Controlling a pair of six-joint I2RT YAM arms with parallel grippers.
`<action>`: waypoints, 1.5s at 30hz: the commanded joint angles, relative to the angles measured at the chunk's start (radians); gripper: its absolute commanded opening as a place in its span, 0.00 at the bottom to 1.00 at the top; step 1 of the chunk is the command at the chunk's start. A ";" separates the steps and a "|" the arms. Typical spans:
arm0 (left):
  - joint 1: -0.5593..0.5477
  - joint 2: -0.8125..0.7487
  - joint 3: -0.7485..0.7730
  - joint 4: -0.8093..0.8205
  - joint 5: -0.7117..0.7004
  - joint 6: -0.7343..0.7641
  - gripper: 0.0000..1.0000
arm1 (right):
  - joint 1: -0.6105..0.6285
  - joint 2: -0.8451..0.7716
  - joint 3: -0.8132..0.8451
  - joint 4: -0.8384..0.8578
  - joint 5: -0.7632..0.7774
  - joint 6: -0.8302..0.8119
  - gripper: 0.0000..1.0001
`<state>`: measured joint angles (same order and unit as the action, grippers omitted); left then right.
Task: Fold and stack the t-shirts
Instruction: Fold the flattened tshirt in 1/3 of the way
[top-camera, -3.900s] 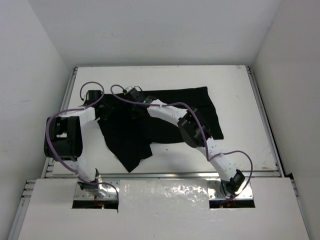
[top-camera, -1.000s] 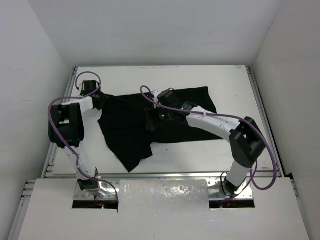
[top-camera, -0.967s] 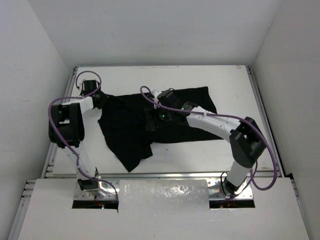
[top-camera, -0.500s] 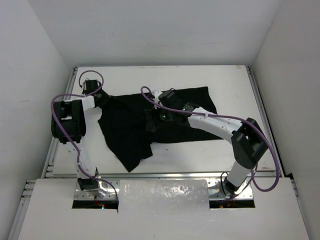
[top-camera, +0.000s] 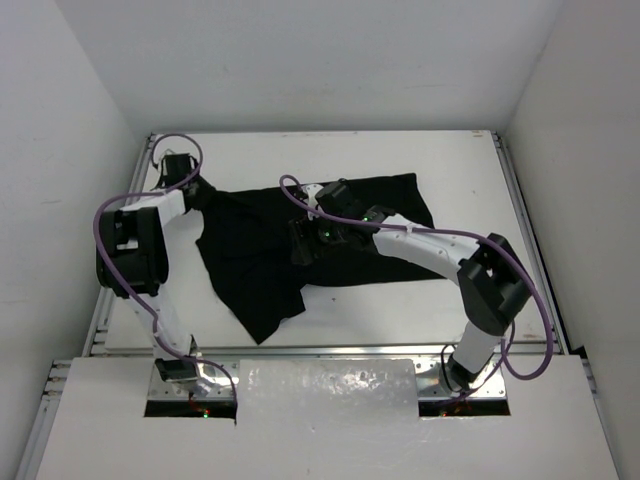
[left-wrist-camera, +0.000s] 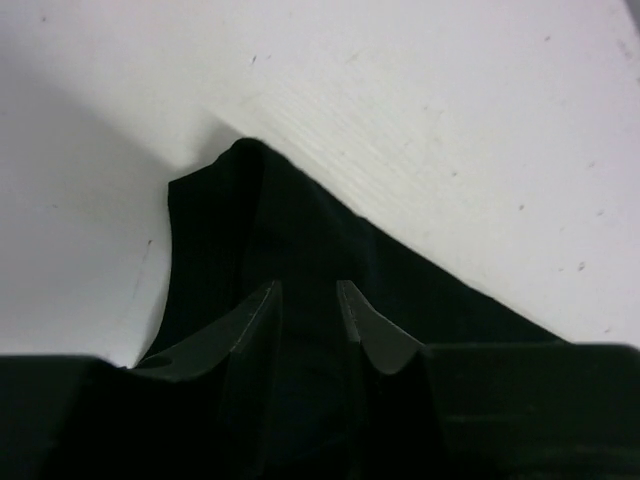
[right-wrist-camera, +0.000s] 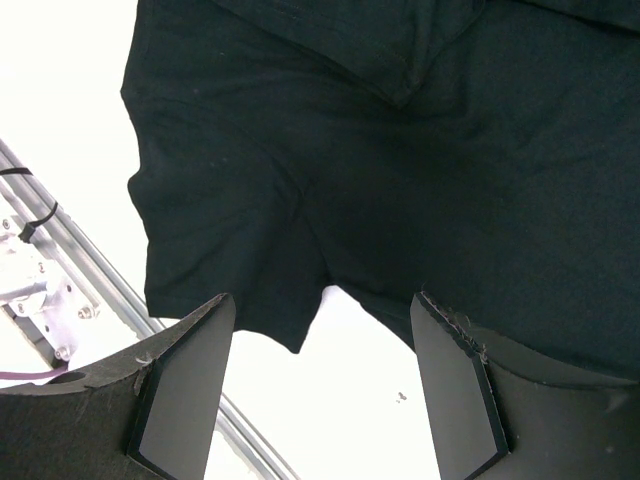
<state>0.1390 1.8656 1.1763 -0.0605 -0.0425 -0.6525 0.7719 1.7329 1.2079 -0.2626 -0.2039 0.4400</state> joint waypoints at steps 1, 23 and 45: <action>0.005 0.029 0.031 -0.039 -0.011 0.017 0.27 | 0.000 0.004 0.027 0.033 -0.014 -0.014 0.71; 0.005 0.135 0.088 -0.076 0.038 0.030 0.01 | 0.000 0.045 0.058 0.017 -0.006 -0.020 0.71; 0.034 -0.014 0.091 -0.179 -0.088 -0.024 0.00 | -0.002 0.047 0.042 0.019 -0.002 -0.020 0.71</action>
<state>0.1463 1.9110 1.2659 -0.2401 -0.0898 -0.6533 0.7719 1.7817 1.2255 -0.2642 -0.2092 0.4362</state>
